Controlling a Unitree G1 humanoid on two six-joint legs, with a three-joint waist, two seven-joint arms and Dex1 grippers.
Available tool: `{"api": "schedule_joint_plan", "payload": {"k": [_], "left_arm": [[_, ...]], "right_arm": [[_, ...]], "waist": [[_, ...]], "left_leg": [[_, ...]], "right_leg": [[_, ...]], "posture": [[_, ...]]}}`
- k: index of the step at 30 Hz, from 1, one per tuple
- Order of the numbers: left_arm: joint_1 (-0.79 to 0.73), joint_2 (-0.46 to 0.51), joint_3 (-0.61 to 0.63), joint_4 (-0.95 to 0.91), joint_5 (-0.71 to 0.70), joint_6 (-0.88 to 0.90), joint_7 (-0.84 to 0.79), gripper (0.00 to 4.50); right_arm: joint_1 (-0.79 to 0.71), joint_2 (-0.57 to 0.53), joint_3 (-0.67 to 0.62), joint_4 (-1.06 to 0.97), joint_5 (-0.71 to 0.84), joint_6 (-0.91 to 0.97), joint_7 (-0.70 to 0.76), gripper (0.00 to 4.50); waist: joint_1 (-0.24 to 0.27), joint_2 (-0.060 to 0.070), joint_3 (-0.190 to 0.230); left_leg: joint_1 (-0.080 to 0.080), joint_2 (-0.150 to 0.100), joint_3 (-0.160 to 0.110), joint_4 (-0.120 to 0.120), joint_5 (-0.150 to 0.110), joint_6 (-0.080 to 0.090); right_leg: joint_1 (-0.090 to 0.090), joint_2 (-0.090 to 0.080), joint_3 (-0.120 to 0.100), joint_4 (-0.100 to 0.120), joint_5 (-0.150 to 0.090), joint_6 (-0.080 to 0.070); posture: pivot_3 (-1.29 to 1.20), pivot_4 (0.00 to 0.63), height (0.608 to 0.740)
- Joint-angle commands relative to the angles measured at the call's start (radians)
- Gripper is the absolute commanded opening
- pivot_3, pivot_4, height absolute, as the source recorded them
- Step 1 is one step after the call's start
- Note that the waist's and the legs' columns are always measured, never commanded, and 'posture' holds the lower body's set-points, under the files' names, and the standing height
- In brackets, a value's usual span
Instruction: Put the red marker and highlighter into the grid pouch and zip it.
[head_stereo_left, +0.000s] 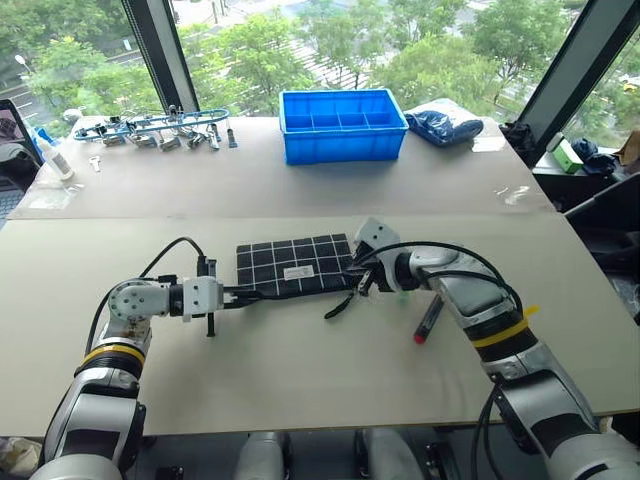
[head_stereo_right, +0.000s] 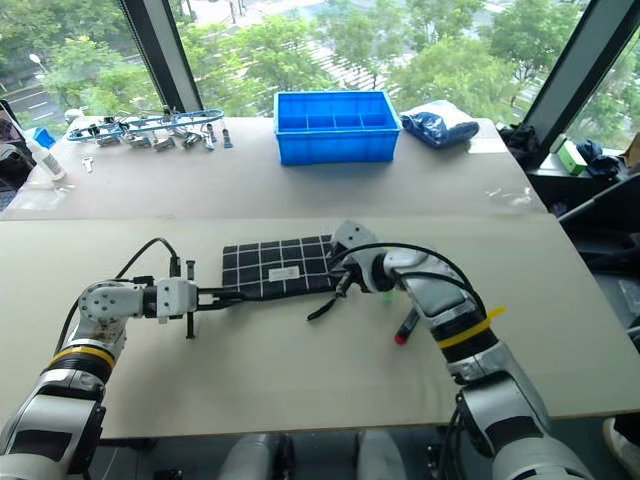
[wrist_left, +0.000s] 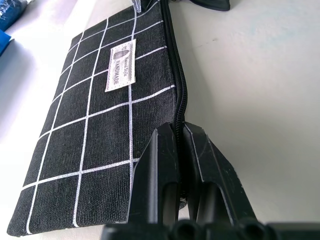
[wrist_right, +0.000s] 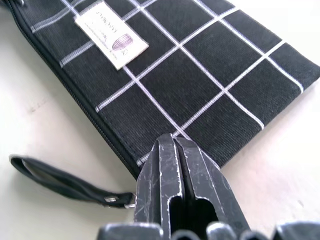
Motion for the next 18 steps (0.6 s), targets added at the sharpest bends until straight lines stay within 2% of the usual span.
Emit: {"api": "schedule_joint_plan", "payload": {"k": [1, 5, 8, 12, 18], "left_arm": [[0.032, -0.024, 0.056, -0.139, -0.088, 0.153, 0.079, 0.0], [0.104, -0.051, 0.073, -0.335, -0.137, 0.314, 0.157, 0.0], [0.13, -0.051, 0.079, -0.411, -0.148, 0.385, 0.182, 0.0], [0.237, -0.075, 0.067, -0.564, -0.151, 0.467, 0.247, 0.0], [0.248, -0.071, 0.084, -0.611, -0.144, 0.527, 0.291, 0.0]], "right_arm": [[-0.03, -0.069, -0.129, -0.103, 0.082, 0.074, -0.006, 3.09], [0.028, -0.135, -0.171, -0.171, 0.115, 0.118, -0.03, 3.09], [0.046, -0.149, -0.169, -0.194, 0.125, 0.127, -0.044, 3.09], [0.173, -0.105, -0.113, -0.301, 0.079, 0.18, -0.179, 3.09], [0.228, -0.087, -0.086, -0.34, 0.081, 0.198, -0.239, 3.09]], "waist": [[0.0, 0.0, 0.0], [-0.001, 0.0, 0.0], [-0.003, 0.0, 0.0], [-0.006, 0.0, 0.0], [0.001, 0.0, 0.0]], "left_leg": [[0.0, 0.0, 0.0, 0.0, 0.0, 0.0], [0.0, 0.0, -0.001, 0.001, -0.001, 0.001], [0.0, 0.0, -0.002, 0.001, -0.001, 0.001], [0.002, 0.0, -0.001, 0.001, -0.001, 0.001], [0.001, -0.001, -0.001, 0.002, 0.0, 0.0]], "right_leg": [[0.0, 0.0, 0.0, 0.0, 0.0, 0.0], [0.001, 0.0, 0.0, 0.0, 0.0, 0.0], [0.001, 0.001, 0.0, 0.0, 0.0, 0.0], [0.001, 0.001, 0.002, 0.0, 0.0, 0.0], [0.0, 0.0, 0.002, -0.001, 0.0, 0.0]], "posture": [[0.0, 0.15, 0.74], [0.0, 0.15, 0.74], [0.0, 0.15, 0.74], [0.0, 0.15, 0.74], [0.0, 0.15, 0.74]]}}
